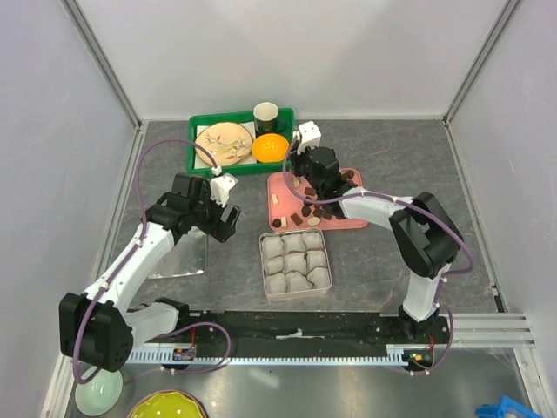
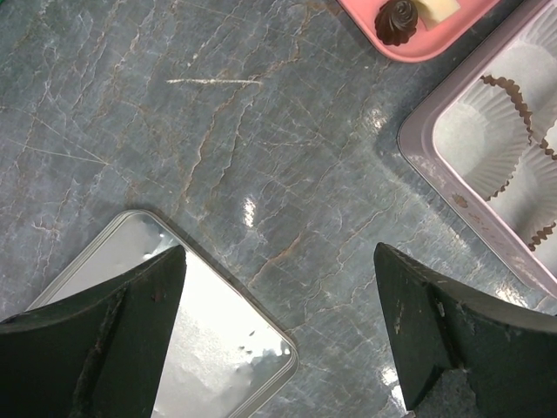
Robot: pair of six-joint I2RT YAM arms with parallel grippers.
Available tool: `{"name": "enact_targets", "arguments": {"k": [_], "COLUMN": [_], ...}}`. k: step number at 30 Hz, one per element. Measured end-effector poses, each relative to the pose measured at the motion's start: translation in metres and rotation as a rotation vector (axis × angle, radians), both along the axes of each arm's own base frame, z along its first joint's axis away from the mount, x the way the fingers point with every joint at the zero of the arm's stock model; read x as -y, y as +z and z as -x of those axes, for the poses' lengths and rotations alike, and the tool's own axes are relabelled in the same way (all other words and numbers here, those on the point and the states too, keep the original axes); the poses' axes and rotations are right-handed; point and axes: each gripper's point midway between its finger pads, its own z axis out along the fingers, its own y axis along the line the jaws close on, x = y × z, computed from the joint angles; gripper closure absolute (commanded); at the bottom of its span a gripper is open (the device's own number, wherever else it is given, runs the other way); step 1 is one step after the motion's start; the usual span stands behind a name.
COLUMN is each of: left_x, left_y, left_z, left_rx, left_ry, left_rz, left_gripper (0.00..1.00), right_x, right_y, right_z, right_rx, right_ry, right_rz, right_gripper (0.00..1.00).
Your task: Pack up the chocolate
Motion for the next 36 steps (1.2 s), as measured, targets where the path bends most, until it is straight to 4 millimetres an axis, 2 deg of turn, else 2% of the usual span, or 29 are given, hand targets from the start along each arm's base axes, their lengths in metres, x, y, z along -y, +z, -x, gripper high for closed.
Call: {"name": "enact_targets", "arguments": {"k": [3, 5, 10, 13, 16, 22, 24, 28, 36], "left_x": [-0.002, -0.004, -0.006, -0.006, -0.006, -0.009, -0.009, -0.01, -0.011], "left_y": [-0.004, -0.006, -0.01, -0.01, -0.01, -0.011, -0.011, -0.012, -0.01], "left_z": [0.002, 0.003, 0.005, 0.005, 0.005, 0.004, 0.004, 0.005, 0.005], "left_rx": [-0.007, -0.011, -0.018, -0.018, -0.018, -0.015, -0.015, -0.016, -0.005], "left_ry": [0.005, 0.009, 0.016, 0.016, 0.018, 0.026, 0.029, 0.032, 0.032], "left_rz": [-0.008, -0.015, -0.025, -0.026, -0.027, -0.038, -0.041, -0.045, -0.043], "left_gripper": [0.05, 0.05, 0.05, 0.05, 0.05, 0.05, 0.05, 0.05, 0.05], "right_x": [0.004, 0.005, 0.001, -0.003, -0.009, -0.043, -0.051, -0.06, -0.068], "right_y": [0.019, 0.043, 0.122, 0.143, 0.136, 0.091, 0.083, 0.066, 0.038], "right_z": [0.017, 0.034, 0.104, 0.145, 0.173, 0.223, 0.234, 0.237, 0.232], "right_rx": [0.009, 0.035, 0.147, 0.173, 0.145, 0.031, 0.013, -0.015, -0.055], "right_ry": [0.012, 0.03, 0.126, 0.198, 0.254, 0.389, 0.42, 0.432, 0.421], "right_rz": [-0.006, -0.026, -0.139, -0.198, -0.205, -0.12, -0.102, -0.074, -0.03], "right_gripper": [0.74, 0.74, 0.74, 0.74, 0.74, 0.72, 0.71, 0.68, 0.5]}}
